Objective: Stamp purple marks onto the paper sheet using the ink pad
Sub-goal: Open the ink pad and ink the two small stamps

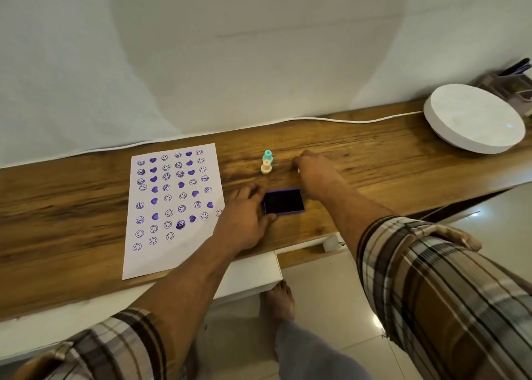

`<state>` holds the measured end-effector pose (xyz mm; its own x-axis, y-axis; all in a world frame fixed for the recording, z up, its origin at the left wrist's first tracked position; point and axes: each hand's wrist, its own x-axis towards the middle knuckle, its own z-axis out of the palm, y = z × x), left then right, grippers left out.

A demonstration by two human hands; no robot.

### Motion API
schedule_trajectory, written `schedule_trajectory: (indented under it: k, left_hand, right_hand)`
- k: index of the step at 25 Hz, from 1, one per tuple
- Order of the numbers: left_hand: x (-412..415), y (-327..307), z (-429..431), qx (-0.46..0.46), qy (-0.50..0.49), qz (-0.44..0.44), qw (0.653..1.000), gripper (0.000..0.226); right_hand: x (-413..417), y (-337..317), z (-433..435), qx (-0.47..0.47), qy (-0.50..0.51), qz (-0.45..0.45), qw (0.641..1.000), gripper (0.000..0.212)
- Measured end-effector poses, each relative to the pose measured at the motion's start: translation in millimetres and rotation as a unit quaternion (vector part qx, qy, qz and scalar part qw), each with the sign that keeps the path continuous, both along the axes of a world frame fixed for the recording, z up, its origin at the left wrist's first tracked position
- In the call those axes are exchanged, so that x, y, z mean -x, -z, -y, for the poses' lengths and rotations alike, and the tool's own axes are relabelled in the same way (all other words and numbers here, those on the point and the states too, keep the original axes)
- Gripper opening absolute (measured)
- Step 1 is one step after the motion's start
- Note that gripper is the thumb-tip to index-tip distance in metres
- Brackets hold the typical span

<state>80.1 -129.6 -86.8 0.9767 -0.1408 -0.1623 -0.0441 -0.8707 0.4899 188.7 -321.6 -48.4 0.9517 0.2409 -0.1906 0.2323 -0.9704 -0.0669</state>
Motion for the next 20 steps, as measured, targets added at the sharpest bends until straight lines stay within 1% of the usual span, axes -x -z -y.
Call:
schedule_trajectory:
  k: [2, 3, 4, 5, 6, 7, 9, 11, 13, 14, 18, 19, 20]
  left_hand:
    - [1, -3, 1, -0.001, 0.012, -0.029, 0.999, 0.092]
    - [0, -8, 1, 0.014, 0.004, -0.044, 0.999, 0.096]
    - [-2, -14, 3, 0.046, -0.02, -0.047, 0.998, 0.098]
    - [-5, -22, 5, 0.086, -0.054, -0.035, 0.994, 0.096]
    - [-8, -31, 7, 0.128, -0.09, -0.013, 0.988, 0.09]
    - [-11, -39, 9, 0.168, -0.118, 0.008, 0.979, 0.083]
    - [-15, -55, 14, 0.251, -0.144, 0.022, 0.957, 0.065]
    - [-16, -65, 17, 0.293, -0.149, 0.016, 0.944, 0.047]
    - [-16, -70, 18, 0.282, -0.148, 0.021, 0.948, 0.038]
    - [-15, -72, 17, 0.272, -0.151, 0.024, 0.95, 0.037]
    - [-16, -79, 14, 0.271, -0.161, 0.02, 0.949, 0.037]
    - [-16, -79, 14, 0.274, -0.163, 0.016, 0.948, 0.035]
    - [-16, -80, 13, 0.278, -0.166, 0.011, 0.946, 0.033]
  right_hand:
    - [4, 1, 3, -0.041, 0.029, 0.019, 0.999, 0.034]
    - [9, 0, 1, -0.097, 0.068, 0.027, 0.993, 0.032]
    - [16, -2, -2, -0.177, 0.121, 0.027, 0.976, 0.031]
    - [24, -6, -5, -0.271, 0.171, 0.014, 0.947, 0.027]
    - [34, -11, -9, -0.364, 0.203, -0.011, 0.909, 0.023]
    - [42, -16, -11, -0.439, 0.213, -0.037, 0.872, 0.02]
    - [58, -24, -13, -0.526, 0.208, -0.081, 0.821, 0.018]
    - [66, -30, -13, -0.588, 0.226, -0.114, 0.768, 0.02]
    - [69, -33, -11, -0.653, 0.238, -0.157, 0.701, 0.022]
    - [70, -33, -11, -0.673, 0.239, -0.175, 0.677, 0.022]
    - [71, -32, -12, -0.712, 0.268, -0.203, 0.616, 0.024]
    - [72, -31, -12, -0.716, 0.274, -0.204, 0.608, 0.024]
    - [73, -31, -12, -0.716, 0.274, -0.202, 0.61, 0.024]
